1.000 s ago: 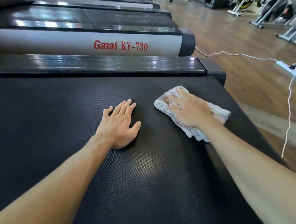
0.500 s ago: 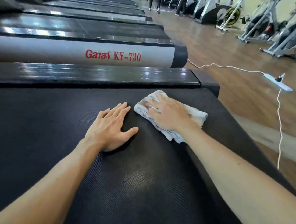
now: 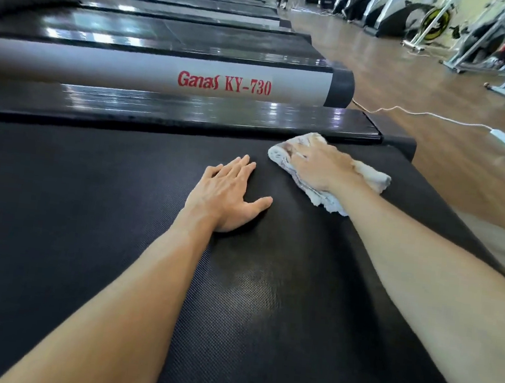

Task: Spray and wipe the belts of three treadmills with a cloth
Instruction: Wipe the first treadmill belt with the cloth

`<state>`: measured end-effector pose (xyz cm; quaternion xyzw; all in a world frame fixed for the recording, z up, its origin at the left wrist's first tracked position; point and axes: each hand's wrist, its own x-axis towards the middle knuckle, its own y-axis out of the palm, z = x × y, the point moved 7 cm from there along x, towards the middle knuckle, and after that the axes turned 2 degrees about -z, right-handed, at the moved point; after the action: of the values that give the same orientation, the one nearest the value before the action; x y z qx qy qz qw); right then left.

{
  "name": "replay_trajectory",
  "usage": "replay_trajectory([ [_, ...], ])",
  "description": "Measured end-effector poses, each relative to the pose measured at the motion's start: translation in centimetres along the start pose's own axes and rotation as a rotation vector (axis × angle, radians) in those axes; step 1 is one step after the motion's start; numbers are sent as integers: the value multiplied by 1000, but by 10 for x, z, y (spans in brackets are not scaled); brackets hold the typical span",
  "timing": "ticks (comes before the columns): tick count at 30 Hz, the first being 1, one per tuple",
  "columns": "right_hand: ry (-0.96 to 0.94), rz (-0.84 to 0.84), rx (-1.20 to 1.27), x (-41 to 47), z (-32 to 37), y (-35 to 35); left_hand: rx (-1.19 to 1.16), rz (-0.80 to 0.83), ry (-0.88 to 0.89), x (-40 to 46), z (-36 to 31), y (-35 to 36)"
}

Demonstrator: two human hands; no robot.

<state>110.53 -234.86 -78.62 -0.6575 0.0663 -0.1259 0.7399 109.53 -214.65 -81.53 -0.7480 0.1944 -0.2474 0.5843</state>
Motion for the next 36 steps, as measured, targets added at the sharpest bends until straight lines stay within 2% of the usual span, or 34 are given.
replay_trajectory([
  [4,-236,43,46,-31,-18,2,5,-17,7,1,0,0],
  [6,-184,42,26,-28,-46,-3,2,-25,11,1,-1,0],
  [8,-50,10,-14,-14,-58,-8,6,-35,14,1,-3,1],
  [13,-19,-8,69,6,1,-2,47,23,-37,2,-2,0],
  [16,-182,14,47,-20,12,-2,55,53,-58,0,0,0],
  [19,-298,33,68,-39,-19,1,72,56,-63,0,0,1],
  [22,-135,14,47,-22,-49,0,74,63,-76,-1,3,3],
  [26,67,-37,91,7,-28,-3,73,72,-66,0,2,4],
  [29,-96,16,45,5,13,11,78,70,-57,1,2,3],
  [32,-272,66,44,-26,8,12,87,78,-62,1,3,3],
  [34,-301,41,45,-45,-21,10,91,79,-63,1,4,4],
  [36,-215,-3,21,-48,-55,2,92,77,-64,1,3,5],
])
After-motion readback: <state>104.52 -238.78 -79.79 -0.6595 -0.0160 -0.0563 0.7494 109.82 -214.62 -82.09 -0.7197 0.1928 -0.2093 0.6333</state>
